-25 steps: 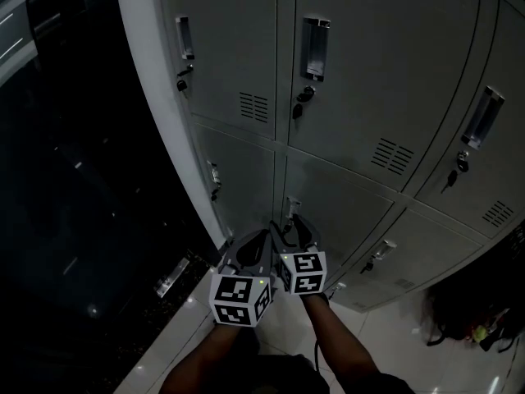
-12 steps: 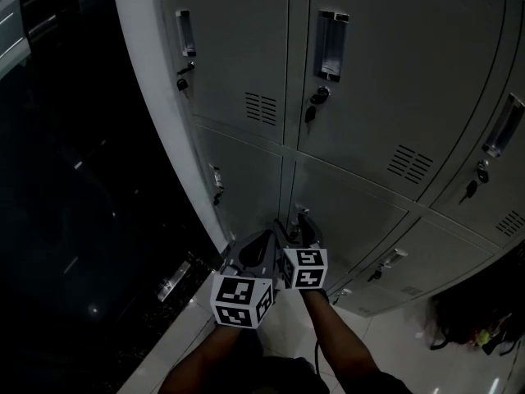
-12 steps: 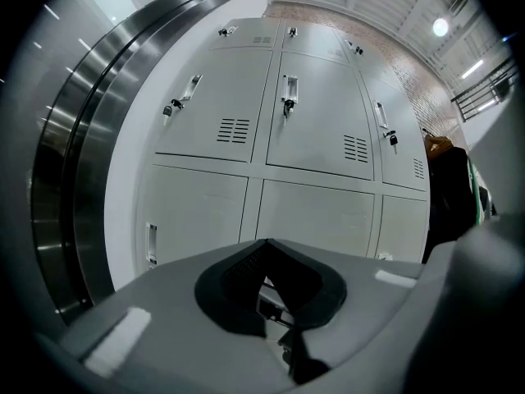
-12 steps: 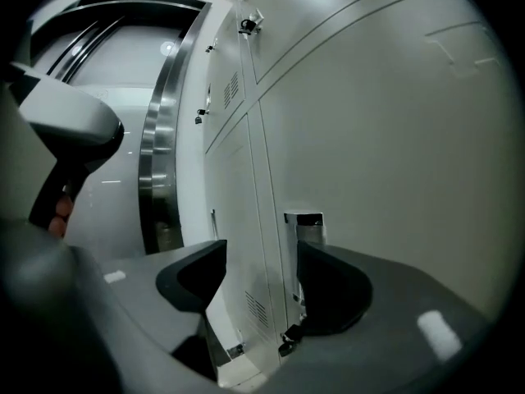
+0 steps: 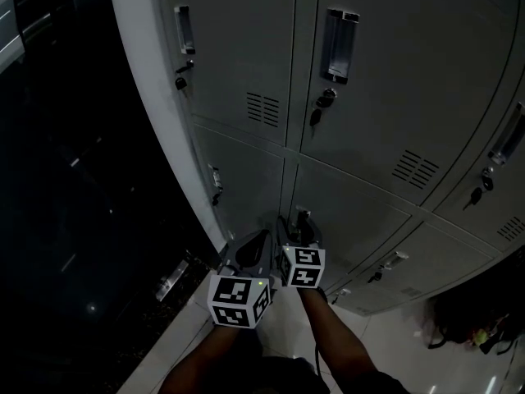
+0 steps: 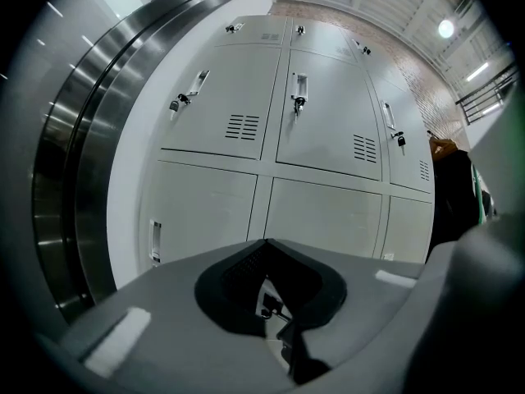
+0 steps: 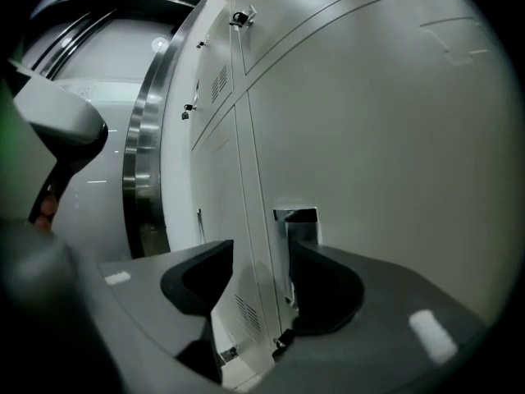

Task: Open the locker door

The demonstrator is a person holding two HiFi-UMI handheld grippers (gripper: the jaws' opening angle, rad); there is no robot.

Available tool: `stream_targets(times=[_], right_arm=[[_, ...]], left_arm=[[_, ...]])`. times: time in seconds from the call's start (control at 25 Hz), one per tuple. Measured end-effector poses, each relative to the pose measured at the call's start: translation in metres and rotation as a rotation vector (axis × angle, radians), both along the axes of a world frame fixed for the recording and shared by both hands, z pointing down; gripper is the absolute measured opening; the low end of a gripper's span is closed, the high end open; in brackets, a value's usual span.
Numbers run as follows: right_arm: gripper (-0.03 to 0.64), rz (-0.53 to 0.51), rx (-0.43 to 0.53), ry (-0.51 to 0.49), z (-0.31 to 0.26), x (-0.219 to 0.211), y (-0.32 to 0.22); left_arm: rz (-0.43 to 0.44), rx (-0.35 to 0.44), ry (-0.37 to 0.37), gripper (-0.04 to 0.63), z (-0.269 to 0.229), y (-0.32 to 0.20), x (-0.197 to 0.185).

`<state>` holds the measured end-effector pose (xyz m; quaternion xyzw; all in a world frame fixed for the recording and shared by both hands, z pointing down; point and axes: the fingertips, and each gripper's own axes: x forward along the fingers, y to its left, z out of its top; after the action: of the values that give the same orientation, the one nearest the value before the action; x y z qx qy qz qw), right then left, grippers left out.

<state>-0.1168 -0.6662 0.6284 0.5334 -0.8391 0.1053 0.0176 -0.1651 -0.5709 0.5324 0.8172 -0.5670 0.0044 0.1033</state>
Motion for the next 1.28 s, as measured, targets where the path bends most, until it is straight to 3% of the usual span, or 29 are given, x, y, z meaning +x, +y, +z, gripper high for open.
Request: stream_targets(times=[0.52,0.64,1.28], right_arm=[[0.154,-0.06,-0.065,-0.055,-0.001,-0.002,0.039],[0.128,-0.076,-0.082,-0.04,0.001,-0.001,0.051],[0.127,-0.157,-0.147,0.004,0.002,0.0,0.132]], left_arm=[[-0.022,0.009,-0.006,0.006,-0.021,0.032,0.004],[-0.023,0.015,-0.007,0.006,-0.026,0.041,0.009],[-0.039,0.007,0.003,0.006,-0.046,0.087,0.021]])
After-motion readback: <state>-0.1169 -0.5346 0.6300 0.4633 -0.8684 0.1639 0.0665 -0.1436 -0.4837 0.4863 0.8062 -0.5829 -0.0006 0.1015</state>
